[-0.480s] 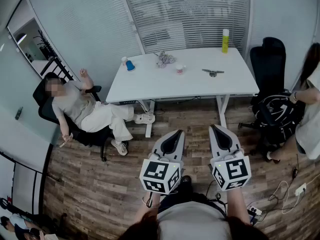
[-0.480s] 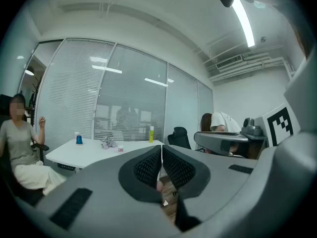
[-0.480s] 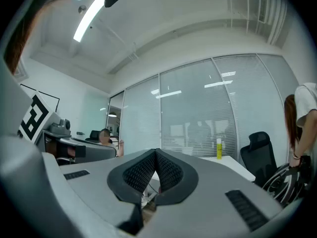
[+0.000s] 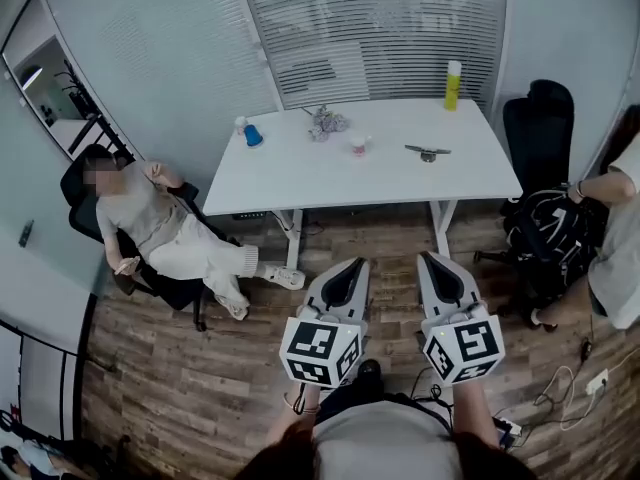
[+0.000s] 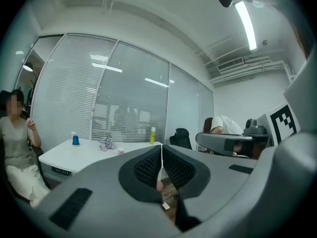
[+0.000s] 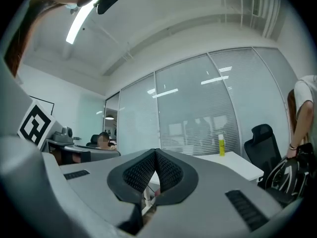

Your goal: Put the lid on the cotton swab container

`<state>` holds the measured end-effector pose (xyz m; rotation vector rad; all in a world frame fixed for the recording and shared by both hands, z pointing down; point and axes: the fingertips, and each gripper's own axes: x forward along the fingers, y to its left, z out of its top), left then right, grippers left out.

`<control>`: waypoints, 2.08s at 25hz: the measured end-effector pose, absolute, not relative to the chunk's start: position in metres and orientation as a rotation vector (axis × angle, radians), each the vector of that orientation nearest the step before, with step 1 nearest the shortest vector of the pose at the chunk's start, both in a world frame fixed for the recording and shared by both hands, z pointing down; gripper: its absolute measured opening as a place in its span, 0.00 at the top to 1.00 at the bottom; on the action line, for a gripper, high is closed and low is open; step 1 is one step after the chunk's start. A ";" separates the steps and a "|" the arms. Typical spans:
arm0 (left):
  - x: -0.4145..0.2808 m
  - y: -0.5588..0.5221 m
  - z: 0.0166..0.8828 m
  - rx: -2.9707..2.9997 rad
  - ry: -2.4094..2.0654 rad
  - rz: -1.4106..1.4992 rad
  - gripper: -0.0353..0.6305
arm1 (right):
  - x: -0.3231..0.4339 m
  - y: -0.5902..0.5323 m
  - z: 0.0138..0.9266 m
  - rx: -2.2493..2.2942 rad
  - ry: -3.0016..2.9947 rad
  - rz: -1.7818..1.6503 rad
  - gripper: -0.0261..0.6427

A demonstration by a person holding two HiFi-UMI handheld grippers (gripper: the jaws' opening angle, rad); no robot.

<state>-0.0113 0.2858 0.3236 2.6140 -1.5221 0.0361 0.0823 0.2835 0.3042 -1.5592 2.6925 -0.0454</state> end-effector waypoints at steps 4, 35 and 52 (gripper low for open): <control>-0.020 0.266 0.326 2.619 -1.513 0.027 0.91 | 0.078 0.264 0.304 -1.570 2.652 -0.072 0.93; -0.036 0.155 0.350 2.653 -1.403 0.055 0.91 | 0.055 0.151 0.317 -1.632 2.625 -0.090 0.93; -0.024 0.047 0.356 2.625 -1.426 0.083 0.91 | 0.058 0.043 0.329 -1.590 2.702 -0.128 0.93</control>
